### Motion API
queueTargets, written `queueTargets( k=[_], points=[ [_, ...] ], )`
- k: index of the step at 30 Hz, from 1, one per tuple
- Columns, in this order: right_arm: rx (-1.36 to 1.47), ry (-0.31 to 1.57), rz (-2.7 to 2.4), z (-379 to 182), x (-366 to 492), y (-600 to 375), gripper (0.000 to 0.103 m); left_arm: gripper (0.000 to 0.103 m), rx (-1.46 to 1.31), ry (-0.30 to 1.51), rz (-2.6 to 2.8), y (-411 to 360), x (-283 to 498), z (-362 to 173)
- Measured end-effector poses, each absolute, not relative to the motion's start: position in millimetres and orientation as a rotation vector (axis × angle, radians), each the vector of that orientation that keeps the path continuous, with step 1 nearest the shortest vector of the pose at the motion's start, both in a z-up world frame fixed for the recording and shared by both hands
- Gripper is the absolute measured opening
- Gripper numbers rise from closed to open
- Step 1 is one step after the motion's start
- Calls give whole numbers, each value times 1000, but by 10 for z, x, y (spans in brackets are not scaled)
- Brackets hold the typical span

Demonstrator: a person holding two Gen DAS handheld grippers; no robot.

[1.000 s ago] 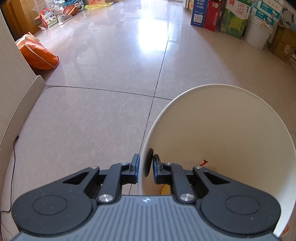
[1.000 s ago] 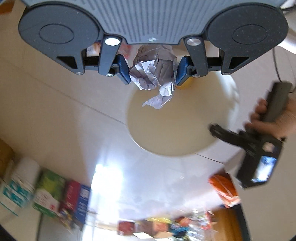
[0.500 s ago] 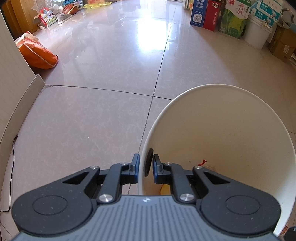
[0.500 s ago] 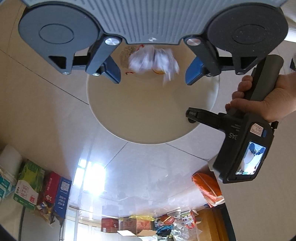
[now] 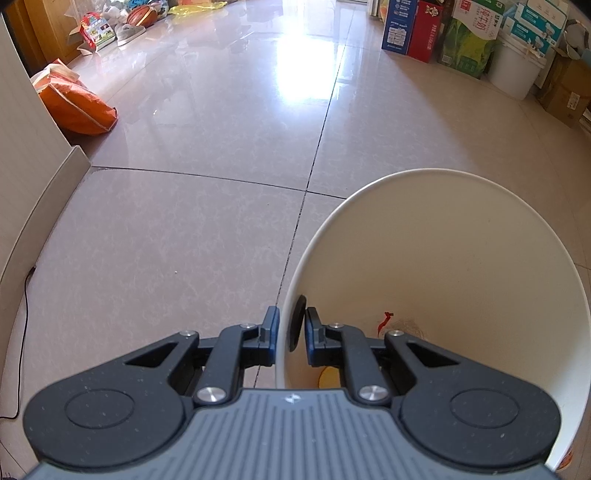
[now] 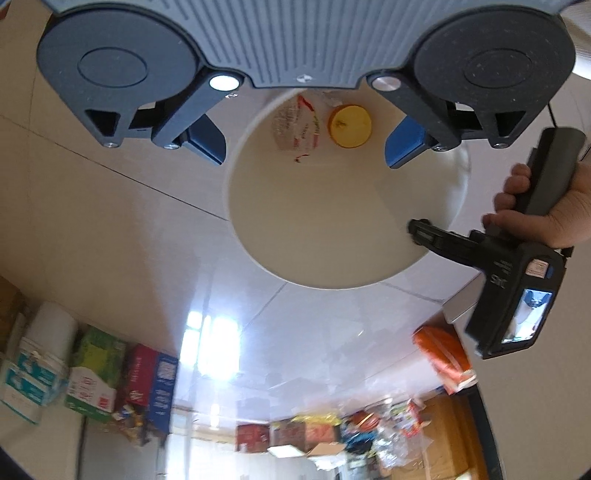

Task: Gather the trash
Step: 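Grasp the second orange peel half with the right gripper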

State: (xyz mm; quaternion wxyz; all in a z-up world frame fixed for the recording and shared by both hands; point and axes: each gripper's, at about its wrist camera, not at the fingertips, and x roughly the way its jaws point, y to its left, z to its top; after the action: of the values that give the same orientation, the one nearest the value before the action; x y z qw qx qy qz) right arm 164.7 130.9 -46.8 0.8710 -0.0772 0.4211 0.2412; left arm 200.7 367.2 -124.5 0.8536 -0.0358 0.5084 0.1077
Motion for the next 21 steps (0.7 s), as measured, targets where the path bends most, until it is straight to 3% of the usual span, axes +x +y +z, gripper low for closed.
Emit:
queueTargets(
  k=[8, 21],
  points=[
    [-50, 805, 318, -975, 1207, 741, 102, 13, -81, 1071, 226, 3688, 2008, -1243],
    [7, 1074, 21, -2413, 869, 144, 102, 13, -70, 1073, 231, 3654, 2017, -1238]
  ],
)
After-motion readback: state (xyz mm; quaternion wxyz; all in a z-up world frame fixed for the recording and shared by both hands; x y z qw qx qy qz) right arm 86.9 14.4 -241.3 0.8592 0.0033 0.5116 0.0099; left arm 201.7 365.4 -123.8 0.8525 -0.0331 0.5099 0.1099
